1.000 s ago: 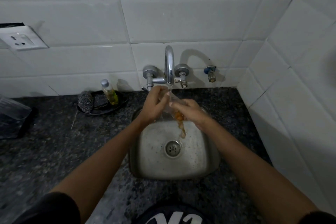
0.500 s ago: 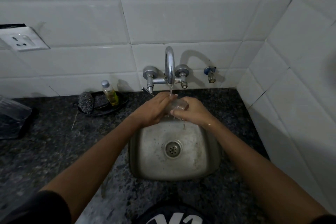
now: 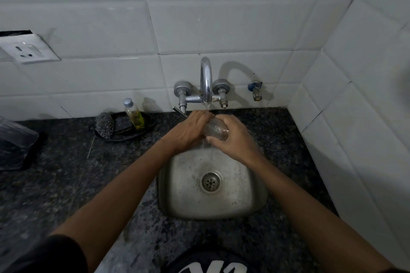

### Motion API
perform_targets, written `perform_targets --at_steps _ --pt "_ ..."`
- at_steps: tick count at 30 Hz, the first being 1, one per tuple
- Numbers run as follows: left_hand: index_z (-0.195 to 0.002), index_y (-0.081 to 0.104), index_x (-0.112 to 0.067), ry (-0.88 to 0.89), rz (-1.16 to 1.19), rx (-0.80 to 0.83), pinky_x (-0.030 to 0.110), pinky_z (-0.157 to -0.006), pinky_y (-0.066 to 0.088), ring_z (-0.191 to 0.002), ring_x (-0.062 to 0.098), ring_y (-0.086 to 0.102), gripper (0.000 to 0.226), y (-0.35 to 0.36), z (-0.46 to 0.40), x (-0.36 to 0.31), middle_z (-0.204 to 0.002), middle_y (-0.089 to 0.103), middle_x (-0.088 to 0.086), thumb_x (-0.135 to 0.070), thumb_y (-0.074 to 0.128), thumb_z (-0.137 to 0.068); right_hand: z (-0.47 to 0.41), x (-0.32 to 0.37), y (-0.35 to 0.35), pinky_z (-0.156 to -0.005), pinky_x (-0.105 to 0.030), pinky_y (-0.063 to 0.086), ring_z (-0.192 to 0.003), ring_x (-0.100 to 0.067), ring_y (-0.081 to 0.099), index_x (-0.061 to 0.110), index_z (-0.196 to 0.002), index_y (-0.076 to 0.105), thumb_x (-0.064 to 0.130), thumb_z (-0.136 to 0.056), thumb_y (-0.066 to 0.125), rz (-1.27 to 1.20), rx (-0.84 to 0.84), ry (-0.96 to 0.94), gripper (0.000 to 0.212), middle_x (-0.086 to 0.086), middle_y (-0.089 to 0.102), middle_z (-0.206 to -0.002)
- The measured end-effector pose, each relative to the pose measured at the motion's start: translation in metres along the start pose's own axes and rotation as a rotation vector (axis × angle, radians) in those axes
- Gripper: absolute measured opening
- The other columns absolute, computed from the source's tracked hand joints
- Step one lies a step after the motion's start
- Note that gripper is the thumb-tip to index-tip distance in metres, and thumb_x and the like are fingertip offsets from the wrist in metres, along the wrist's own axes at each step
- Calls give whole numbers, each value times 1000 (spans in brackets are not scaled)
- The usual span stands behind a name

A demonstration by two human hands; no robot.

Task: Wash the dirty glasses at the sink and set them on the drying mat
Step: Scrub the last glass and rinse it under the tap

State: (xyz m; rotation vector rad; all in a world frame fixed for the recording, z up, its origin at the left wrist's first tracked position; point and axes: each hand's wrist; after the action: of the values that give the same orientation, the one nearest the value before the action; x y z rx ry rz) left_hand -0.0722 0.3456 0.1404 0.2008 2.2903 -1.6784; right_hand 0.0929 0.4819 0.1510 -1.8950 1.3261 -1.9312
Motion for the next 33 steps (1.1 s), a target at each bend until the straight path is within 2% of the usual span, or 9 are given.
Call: perform_targets --at_steps 2,5,11,16,20,22,27,31,33 --pt "-144 47 1 -20 -10 -11 44 -107 48 -126 33 50 59 -1 0 -2 -137 54 21 -26 66 -95 -1 3 1 -88 -17 54 -107 -7 64 22 -135 59 40 -81 88 -136 24 86 63 4 64 -123" --pt "-142 48 2 -22 -22 -25 43 -108 45 -125 34 50 54 0 2 -5 -136 55 22 -31 58 -100 -8 15 -6 -81 -34 64 -96 -16 75 18 -129 60 43 -89 82 -532 195 452 52 -4 70 -120" --pt "-145 43 7 -36 -35 -14 41 -110 42 -126 34 47 66 3 1 -5 -135 52 23 -19 70 -90 -2 7 -2 -93 -24 53 -112 -10 61 16 -135 57 34 -80 89 25 26 -50 66 1 61 -127" --pt "-142 47 3 -34 -26 -50 43 -109 45 -124 33 49 54 6 4 -7 -134 53 22 -24 62 -99 -6 16 -8 -82 -36 66 -90 -14 77 19 -129 58 47 -87 83 -441 212 388 56 -3 71 -119" --pt "-144 44 6 -38 -17 -59 42 -111 42 -124 34 48 66 7 4 -9 -134 51 22 -12 75 -89 0 15 -6 -89 -5 47 -109 -6 63 16 -137 56 34 -84 87 11 68 7 64 2 61 -128" --pt "-144 43 7 -34 -14 -58 41 -111 42 -125 35 48 69 2 1 -8 -133 51 23 -13 78 -87 0 6 -2 -96 -10 46 -118 -8 58 15 -141 54 32 -81 89 30 16 -70 71 0 57 -134" --pt "-142 46 5 -55 7 -69 46 -108 45 -124 35 49 55 -1 -2 -12 -133 53 24 -20 61 -95 -8 14 -8 -83 -30 63 -96 -12 75 16 -135 57 47 -81 88 -234 127 221 70 -2 72 -122" --pt "-143 46 3 -26 -1 -78 44 -109 44 -122 34 50 60 -4 -6 -15 -130 54 21 -18 57 -88 -3 12 -7 -97 -29 55 -117 -11 60 15 -141 55 33 -79 89 45 10 -68 74 -1 59 -134" --pt "-143 48 1 -9 10 -101 42 -109 44 -121 32 52 57 -4 -6 -13 -131 56 20 -23 59 -92 1 10 -3 -94 -21 53 -115 -4 59 16 -143 50 37 -80 90 -34 5 2 78 5 57 -132"
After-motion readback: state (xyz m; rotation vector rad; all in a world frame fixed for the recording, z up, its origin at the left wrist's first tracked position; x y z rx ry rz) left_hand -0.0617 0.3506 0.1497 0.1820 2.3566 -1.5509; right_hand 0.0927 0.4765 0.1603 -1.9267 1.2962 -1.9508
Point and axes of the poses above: each hand's wrist, its own z-axis away from the middle knuckle, its own y-axis out of the palm, x = y × z
